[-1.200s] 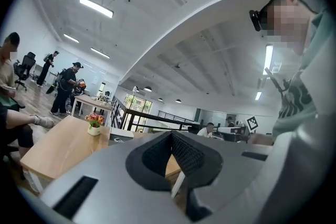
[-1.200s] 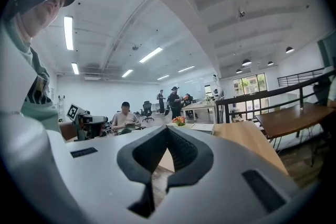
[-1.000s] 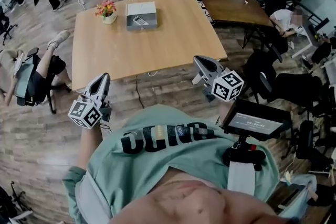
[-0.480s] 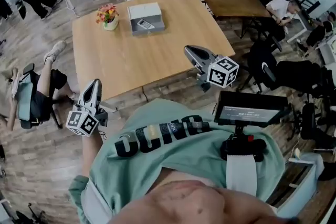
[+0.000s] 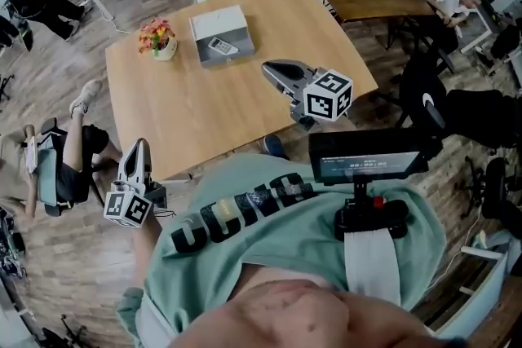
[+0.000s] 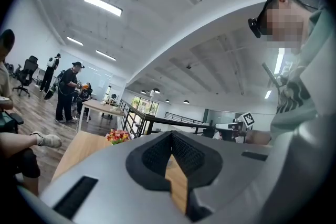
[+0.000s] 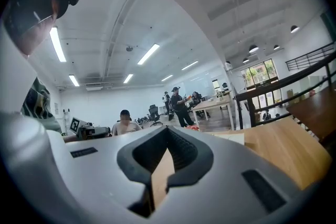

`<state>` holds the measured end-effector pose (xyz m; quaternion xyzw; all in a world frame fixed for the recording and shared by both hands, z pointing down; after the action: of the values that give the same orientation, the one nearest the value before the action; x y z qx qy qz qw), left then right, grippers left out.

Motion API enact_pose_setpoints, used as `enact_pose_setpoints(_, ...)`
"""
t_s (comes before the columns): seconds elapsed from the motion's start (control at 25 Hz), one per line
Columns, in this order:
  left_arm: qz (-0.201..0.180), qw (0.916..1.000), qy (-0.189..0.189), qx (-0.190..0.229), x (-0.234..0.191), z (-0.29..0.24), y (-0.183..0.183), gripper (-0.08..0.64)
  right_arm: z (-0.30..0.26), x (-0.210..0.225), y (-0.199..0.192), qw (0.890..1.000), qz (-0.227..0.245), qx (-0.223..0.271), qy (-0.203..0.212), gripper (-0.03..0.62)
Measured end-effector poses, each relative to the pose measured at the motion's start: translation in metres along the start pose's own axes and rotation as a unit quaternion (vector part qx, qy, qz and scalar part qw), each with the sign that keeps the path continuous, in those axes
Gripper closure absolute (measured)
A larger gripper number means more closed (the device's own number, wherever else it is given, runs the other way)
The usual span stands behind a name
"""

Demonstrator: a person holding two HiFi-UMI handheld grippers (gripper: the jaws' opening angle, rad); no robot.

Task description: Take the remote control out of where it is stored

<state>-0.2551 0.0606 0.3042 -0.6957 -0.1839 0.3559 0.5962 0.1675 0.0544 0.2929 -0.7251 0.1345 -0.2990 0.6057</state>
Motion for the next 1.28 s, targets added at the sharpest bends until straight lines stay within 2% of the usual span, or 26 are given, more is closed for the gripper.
enact_pose_setpoints(0.2,-0.004,0.9988,0.048,0.006,0.016,-0.076,0.007,0.555,-0.037,0.097,0.018,0.999,-0.013,-0.005,0.046,0.588)
enact_pose_setpoints(0.44,-0.021,0.9975,0.068,-0.001,0.044,-0.168,0.027,0.555,-0.068,0.191,0.051,0.996,-0.012,-0.004,0.09,0.588)
enact_pose_setpoints(0.76,-0.006,0.9948,0.077,-0.067,0.048,-0.26,0.014,0.555,-0.092,0.278,0.028,0.993,-0.046,-0.013,0.104,0.588)
enact_pose_setpoints(0.92,-0.003,0.9938,0.062,-0.092,0.023,-0.28,0.002,0.555,-0.118,0.293,0.003,0.993,-0.061,-0.024,0.095,0.588)
enact_pose_setpoints(1.12,0.02,0.9931,0.04,-0.108,-0.027,-0.271,0.001,0.555,-0.149,0.276,-0.013,0.995,-0.069,-0.037,0.067,0.588)
enact_pose_setpoints(1.28,0.044,0.9936,-0.007,-0.104,-0.083,-0.258,-0.006,0.555,-0.175,0.254,-0.005,0.998,-0.053,-0.037,0.007,0.588)
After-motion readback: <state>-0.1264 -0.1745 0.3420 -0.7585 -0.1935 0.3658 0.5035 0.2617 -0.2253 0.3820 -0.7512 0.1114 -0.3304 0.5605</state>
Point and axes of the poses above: the fingertips, and each gripper's own axes: z backward along the fingers, x to its right, y out of its top, the point moved 7 cm from there along z, backward along the fingers
